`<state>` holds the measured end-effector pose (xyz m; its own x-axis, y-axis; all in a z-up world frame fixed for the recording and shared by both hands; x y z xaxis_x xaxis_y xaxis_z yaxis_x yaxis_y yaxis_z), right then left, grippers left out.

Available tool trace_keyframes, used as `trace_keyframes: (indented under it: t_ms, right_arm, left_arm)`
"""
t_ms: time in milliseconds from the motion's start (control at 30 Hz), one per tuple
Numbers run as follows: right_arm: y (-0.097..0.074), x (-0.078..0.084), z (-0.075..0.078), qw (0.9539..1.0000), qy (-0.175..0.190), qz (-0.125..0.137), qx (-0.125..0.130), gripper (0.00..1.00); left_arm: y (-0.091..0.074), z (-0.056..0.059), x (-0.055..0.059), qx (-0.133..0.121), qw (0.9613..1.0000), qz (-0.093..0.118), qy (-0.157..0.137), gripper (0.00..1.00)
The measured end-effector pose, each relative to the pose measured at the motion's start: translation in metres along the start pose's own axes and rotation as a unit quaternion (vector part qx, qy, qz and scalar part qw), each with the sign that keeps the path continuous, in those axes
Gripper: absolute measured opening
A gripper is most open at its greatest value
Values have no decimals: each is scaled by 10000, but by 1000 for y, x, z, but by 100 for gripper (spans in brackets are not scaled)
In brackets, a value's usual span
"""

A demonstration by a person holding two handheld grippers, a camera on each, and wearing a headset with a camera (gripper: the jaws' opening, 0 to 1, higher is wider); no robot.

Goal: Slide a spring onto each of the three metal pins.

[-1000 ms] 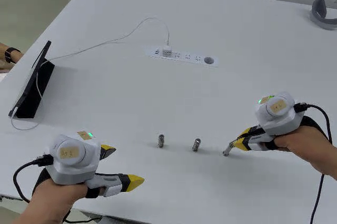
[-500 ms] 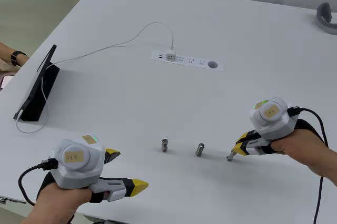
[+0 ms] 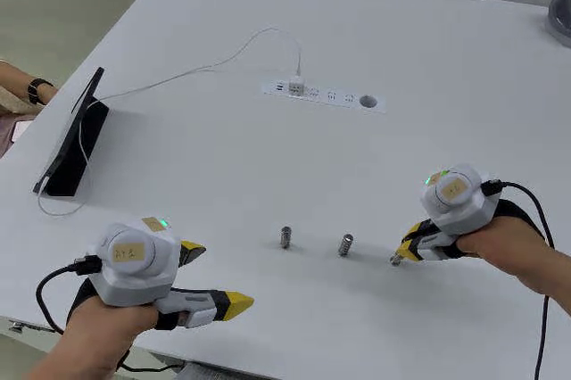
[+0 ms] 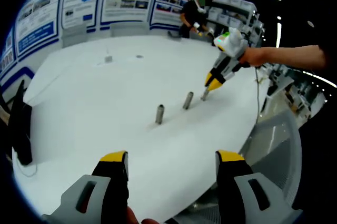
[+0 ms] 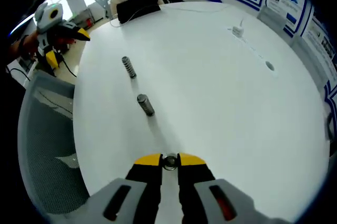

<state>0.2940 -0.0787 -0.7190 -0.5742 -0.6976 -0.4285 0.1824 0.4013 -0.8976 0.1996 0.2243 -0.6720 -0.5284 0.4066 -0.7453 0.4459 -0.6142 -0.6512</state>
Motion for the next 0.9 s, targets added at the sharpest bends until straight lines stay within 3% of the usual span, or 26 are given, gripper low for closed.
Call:
trace_keyframes:
  t_ms: [433,800,900]
  right_arm:
    - [19,6,-2,9999,-56,-89,2,13]
    - [20,7,-2,10000,-12,-46,-26,13]
    - [20,9,-3,10000,18,-51,-57,17]
  left_arm:
    - [0,0,-2,-24,10000,10,4,69]
    - [-1,-2,-4,-34,10000,23,-8,69]
    - [0,-1,-5,-26,10000,20,8,70]
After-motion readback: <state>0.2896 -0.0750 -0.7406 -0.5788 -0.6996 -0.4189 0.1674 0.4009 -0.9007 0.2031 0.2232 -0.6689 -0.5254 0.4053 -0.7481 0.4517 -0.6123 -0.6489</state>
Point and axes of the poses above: the centre of the closed fingertips' face, and the gripper's own axes: y roughly forward along the fingers, z roughly to its right, x roughly out of its underside, the point moved 5 cm from there along -y, roughly backward along the fingers, and after that the axes turned 6 degrees about y, right-handed, at the moved point
